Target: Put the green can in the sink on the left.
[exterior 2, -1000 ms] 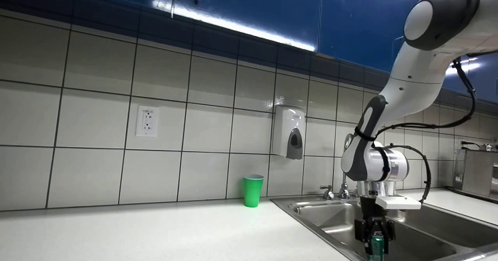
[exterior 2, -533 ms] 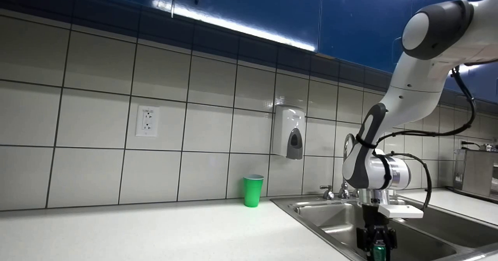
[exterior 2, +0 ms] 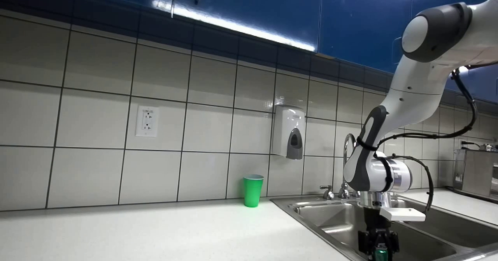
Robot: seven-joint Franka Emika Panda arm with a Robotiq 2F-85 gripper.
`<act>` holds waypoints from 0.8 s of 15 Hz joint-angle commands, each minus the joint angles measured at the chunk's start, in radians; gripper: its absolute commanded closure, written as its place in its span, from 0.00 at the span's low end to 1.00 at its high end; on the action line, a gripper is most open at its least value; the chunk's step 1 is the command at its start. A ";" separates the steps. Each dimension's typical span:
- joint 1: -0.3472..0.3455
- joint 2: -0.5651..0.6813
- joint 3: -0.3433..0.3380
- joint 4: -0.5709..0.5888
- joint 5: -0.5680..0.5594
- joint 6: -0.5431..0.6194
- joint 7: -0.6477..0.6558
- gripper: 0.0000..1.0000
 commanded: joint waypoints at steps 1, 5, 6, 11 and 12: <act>-0.031 -0.002 0.028 -0.003 0.014 0.008 -0.035 0.57; -0.026 -0.003 0.024 -0.006 0.009 0.000 -0.031 0.08; -0.024 -0.003 0.023 -0.007 0.006 -0.002 -0.030 0.07; -0.017 -0.030 0.034 -0.018 0.007 -0.004 -0.028 0.00; -0.017 -0.039 0.037 -0.021 0.008 -0.006 -0.028 0.00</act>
